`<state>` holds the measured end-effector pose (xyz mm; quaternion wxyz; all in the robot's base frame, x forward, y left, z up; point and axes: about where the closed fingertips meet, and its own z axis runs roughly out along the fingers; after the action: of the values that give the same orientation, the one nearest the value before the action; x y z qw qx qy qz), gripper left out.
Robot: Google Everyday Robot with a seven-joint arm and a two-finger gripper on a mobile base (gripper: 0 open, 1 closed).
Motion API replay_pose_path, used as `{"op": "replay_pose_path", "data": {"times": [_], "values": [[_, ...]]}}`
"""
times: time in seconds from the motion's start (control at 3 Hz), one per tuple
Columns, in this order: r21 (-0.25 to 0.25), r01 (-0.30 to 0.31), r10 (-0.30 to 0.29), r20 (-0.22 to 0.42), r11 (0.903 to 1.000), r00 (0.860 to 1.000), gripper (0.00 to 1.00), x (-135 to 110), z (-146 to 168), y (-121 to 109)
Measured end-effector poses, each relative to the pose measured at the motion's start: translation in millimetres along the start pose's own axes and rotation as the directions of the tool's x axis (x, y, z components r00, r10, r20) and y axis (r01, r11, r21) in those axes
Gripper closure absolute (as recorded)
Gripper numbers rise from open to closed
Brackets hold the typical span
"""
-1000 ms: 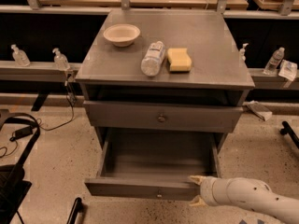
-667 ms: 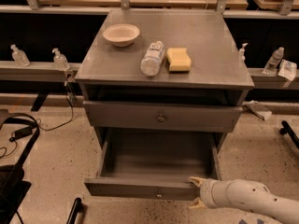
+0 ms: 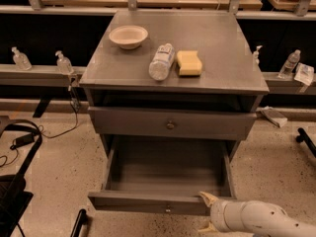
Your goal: Open middle drawer
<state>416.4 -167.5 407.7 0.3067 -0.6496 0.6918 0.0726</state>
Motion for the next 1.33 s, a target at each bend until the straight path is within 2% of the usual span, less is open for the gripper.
{"op": "replay_pose_path", "data": {"times": [0.67, 1.0, 1.33], "values": [[-0.001, 0.024, -0.024, -0.001, 0.9997, 1.000, 0.39, -8.6, -19.5, 11.0], [0.036, 0.037, -0.037, 0.001, 0.9987, 0.999, 0.39, -14.8, -43.6, 10.0], [0.095, 0.045, -0.046, 0.014, 0.9945, 0.999, 0.39, -19.4, -62.0, -4.4]]}}
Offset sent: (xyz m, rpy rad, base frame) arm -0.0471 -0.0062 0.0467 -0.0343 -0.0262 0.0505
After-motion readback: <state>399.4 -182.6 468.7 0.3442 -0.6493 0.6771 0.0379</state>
